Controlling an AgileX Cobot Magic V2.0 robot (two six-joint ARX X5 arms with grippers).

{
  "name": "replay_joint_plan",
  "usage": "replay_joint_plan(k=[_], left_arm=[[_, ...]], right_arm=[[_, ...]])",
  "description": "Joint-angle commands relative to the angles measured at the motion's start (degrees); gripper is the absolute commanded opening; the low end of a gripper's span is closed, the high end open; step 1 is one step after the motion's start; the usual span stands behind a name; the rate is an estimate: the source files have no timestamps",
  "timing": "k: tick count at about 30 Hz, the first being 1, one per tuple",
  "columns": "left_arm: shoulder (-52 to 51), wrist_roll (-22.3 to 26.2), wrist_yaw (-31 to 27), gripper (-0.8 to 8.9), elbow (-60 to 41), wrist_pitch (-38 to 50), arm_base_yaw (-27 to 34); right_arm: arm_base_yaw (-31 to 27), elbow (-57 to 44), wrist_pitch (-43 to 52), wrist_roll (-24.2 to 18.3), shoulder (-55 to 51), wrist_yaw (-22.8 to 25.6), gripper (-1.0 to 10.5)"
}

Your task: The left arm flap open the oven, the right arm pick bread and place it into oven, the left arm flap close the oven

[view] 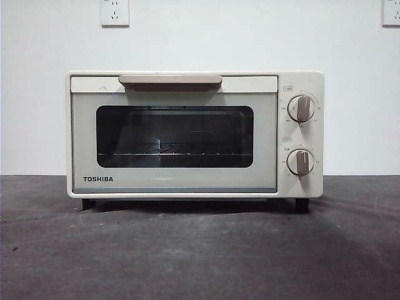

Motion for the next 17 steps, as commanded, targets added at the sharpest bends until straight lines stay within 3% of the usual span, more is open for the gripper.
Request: replay_joint_plan(k=[1, 7, 17], left_arm=[[4.1, -1.1, 1.7, 0.19, 5.3, 0.7, 0.0], [13.3, 1.3, 6.7, 0.18, 15.7, -0.8, -1.0], [26.6, 6.6, 19.5, 0.18, 30.2, -7.2, -10.3]], right_arm=[[0.1, 5.1, -0.5, 0.1, 4.0, -2.3, 0.1], [0.1, 15.3, -4.8, -3.6, 14.2, -9.5, 0.1], [0.2, 31.2, -20.0, -16.9, 27.3, -23.9, 0.1]])
